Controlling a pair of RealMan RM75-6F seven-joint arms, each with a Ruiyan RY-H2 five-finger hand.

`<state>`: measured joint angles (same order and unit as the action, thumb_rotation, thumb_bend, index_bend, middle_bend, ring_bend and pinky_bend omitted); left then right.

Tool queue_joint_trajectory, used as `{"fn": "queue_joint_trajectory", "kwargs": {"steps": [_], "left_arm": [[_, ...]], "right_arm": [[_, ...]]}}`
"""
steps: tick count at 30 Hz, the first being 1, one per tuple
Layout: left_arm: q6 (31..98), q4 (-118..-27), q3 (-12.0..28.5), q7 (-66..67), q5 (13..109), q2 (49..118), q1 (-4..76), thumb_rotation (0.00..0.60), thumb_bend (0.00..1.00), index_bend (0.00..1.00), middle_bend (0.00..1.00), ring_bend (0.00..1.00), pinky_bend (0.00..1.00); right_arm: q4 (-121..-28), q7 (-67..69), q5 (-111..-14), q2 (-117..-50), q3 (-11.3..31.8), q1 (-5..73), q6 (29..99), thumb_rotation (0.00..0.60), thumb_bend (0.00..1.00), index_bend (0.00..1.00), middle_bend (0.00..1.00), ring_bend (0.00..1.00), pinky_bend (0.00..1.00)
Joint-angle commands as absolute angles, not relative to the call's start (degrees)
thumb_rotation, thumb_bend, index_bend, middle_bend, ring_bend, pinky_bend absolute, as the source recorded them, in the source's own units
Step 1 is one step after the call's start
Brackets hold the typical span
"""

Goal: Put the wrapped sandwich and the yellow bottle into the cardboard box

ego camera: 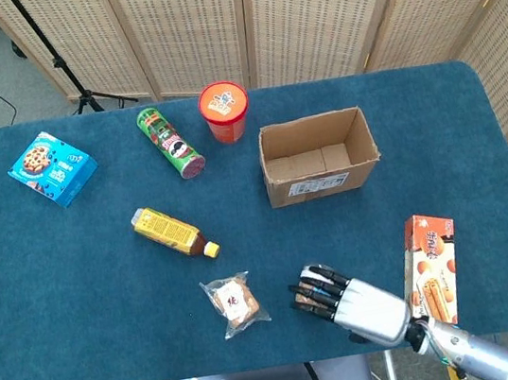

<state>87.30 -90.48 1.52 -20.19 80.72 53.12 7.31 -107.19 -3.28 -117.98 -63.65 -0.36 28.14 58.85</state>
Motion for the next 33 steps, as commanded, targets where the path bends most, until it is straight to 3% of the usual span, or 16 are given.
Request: {"fn": "queue_joint_trajectory", "kwargs": {"steps": [1, 8, 15, 23, 33], "left_arm": [[86.6, -90.1, 1.8, -21.2, 80.7, 52.9, 7.2, 0.600, 0.00, 0.00, 0.00, 0.00, 0.00], [85.3, -89.2, 2.2, -22.6, 80.9, 52.7, 7.1, 0.600, 0.00, 0.00, 0.00, 0.00, 0.00], [84.2, -89.1, 2.2, -22.4, 82.1, 52.8, 7.2, 0.600, 0.00, 0.00, 0.00, 0.00, 0.00], [83.1, -88.8, 2.6, -22.8, 82.0, 52.8, 7.2, 0.600, 0.00, 0.00, 0.00, 0.00, 0.00], [81.3, -88.4, 3.2, -22.7, 81.6, 52.9, 7.6, 0.600, 0.00, 0.00, 0.00, 0.00, 0.00]], "right_arm": [[-114.6, -16.6, -110.5, -71.7, 4.0, 33.6, 45.3, 0.600, 0.00, 0.00, 0.00, 0.00, 0.00], [-114.6, -37.0, -93.8, -83.5, 10.7, 36.2, 35.7, 0.600, 0.00, 0.00, 0.00, 0.00, 0.00], [-110.2, -56.8, -71.4, -95.3, 13.2, 42.0, 37.2, 0.600, 0.00, 0.00, 0.00, 0.00, 0.00], [-106.1, -70.0, -56.7, -100.8, 12.5, 50.4, 45.2, 0.600, 0.00, 0.00, 0.00, 0.00, 0.00], [-103.3, -72.2, -52.5, -99.8, 9.4, 56.4, 49.2, 0.600, 0.00, 0.00, 0.00, 0.00, 0.00]]}}
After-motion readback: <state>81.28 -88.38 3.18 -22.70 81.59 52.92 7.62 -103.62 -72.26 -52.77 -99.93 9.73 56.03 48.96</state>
